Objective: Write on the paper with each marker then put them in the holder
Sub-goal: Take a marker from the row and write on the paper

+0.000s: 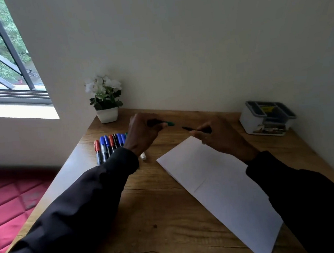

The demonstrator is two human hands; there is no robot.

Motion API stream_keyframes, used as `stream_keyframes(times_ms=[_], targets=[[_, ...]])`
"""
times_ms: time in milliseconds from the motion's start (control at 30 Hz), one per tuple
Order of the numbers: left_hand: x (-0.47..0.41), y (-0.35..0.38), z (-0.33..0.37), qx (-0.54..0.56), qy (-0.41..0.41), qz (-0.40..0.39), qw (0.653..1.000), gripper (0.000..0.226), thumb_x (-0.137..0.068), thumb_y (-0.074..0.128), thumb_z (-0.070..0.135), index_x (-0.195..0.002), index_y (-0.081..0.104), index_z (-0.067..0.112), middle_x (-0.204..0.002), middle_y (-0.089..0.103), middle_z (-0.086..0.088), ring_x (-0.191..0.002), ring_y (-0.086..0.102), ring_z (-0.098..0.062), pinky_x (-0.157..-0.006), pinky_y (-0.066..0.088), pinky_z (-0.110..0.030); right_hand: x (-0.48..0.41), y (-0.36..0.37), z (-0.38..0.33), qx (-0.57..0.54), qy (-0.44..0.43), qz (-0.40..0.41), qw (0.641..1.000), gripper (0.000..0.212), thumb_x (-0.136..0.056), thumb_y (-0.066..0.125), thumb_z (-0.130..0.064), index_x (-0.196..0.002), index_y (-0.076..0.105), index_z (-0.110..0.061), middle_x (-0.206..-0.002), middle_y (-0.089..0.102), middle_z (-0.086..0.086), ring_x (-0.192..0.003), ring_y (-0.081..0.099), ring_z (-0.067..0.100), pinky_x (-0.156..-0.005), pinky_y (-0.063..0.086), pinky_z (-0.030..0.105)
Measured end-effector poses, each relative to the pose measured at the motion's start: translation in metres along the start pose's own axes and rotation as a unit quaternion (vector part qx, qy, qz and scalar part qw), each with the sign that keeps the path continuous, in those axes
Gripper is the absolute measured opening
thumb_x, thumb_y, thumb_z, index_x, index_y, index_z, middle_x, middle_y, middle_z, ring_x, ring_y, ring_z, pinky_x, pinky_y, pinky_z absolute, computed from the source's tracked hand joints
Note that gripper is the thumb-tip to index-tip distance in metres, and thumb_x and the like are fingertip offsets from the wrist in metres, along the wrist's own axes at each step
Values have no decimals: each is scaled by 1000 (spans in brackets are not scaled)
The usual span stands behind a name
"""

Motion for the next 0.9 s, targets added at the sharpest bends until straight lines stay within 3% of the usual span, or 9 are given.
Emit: stream_keyframes(times_ms=[67,167,267,433,533,633,700,833,900], targets=[[3,2,-11,-28,-26,-35,999,8,-84,73,23,-91,73,19,-75,64,16,-69,62,4,-58,45,-7,12,0,7,-86,12,-28,996,14,-98,65,-16,-91,77,-21,-74,74,-3,-55,62,8,-60,47,27],[4,17,-23,-43,-64,-94,993,10,-84,73,27,-90,73,19,-84,67,9,-79,62,0,-68,51,-18,30,7,9,-299,61,-13,952,37,-97,64,-4,-128,63,-25,-93,79,5,-64,71,19,-58,56,26],[4,31,-29,-54,-91,-117,987,14,-81,75,29,-92,74,20,-92,69,6,-87,63,-6,-78,56,-29,43,14,15,-428,81,3,900,29,-99,59,-15,-128,66,-10,-106,77,15,-81,76,35,-68,62,33],[5,37,-29,-90,-86,-113,986,14,-87,69,28,-96,74,18,-99,67,5,-83,57,-3,-66,43,-13,55,16,19,-549,83,-21,831,33,-108,38,-11,-125,64,2,-117,72,21,-105,73,38,-83,62,33],[6,39,-31,-137,-69,-105,983,19,-87,66,37,-91,74,21,-100,63,4,-90,55,-10,-75,49,-24,50,20,21,-533,72,-13,843,38,-110,31,-13,-125,65,-3,-118,73,17,-111,71,34,-86,60,34],[8,38,-32,-162,-46,-85,982,21,-87,65,39,-94,72,21,-103,61,1,-99,54,-17,-85,47,-34,46,25,18,-482,24,13,876,47,-88,68,-43,-119,66,-8,-106,74,13,-103,72,32,-88,61,41],[10,31,-30,-140,-20,-72,987,21,-87,67,32,-103,71,19,-109,61,1,-104,53,-16,-89,45,-32,45,29,18,-418,20,55,907,54,-72,79,-51,-109,68,-12,-98,73,9,-94,73,27,-87,62,44],[16,13,-25,-79,6,-104,991,15,-88,66,19,-102,70,21,-108,62,5,-95,56,-5,-80,51,-22,43,38,15,-189,-109,125,968,4,-100,62,-21,-100,65,-18,-95,71,-3,-93,70,12,-84,59,41],[21,6,-25,-51,4,-130,990,14,-87,68,15,-99,72,22,-105,64,8,-90,59,-2,-75,52,-18,45,46,17,-118,-130,106,979,15,-104,56,-21,-111,67,-15,-108,72,-4,-105,68,6,-93,58,33]])
Point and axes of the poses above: each hand's wrist, its own x-axis away from the middle knuckle, its own y-axis out of the palm, z = x × y, the point moved 3 cm from there along -x, towards the middle knuckle
